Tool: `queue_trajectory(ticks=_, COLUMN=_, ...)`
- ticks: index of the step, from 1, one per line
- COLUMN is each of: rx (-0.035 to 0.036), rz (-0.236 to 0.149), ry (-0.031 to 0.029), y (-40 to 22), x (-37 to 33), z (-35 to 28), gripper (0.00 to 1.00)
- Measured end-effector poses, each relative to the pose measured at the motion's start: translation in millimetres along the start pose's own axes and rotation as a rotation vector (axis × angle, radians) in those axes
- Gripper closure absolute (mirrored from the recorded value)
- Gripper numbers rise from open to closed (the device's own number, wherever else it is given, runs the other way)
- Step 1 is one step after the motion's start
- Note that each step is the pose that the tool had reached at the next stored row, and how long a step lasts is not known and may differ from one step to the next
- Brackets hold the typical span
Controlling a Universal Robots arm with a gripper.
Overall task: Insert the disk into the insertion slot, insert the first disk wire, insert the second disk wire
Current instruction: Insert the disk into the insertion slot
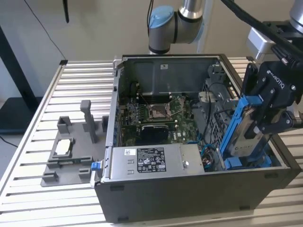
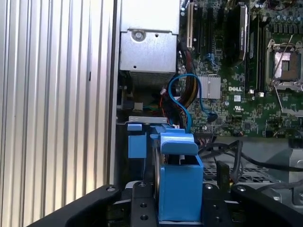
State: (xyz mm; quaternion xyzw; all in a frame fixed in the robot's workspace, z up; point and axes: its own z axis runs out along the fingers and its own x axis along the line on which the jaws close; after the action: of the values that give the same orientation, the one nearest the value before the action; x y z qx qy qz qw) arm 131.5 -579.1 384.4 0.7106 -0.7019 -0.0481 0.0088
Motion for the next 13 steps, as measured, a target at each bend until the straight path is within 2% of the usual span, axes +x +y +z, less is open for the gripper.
queue_trajectory(ticks=13, rx=0.0001, rz=0.0, ry=-0.0011, y=-0.2, x=0.1, z=2.1, gripper=0.67)
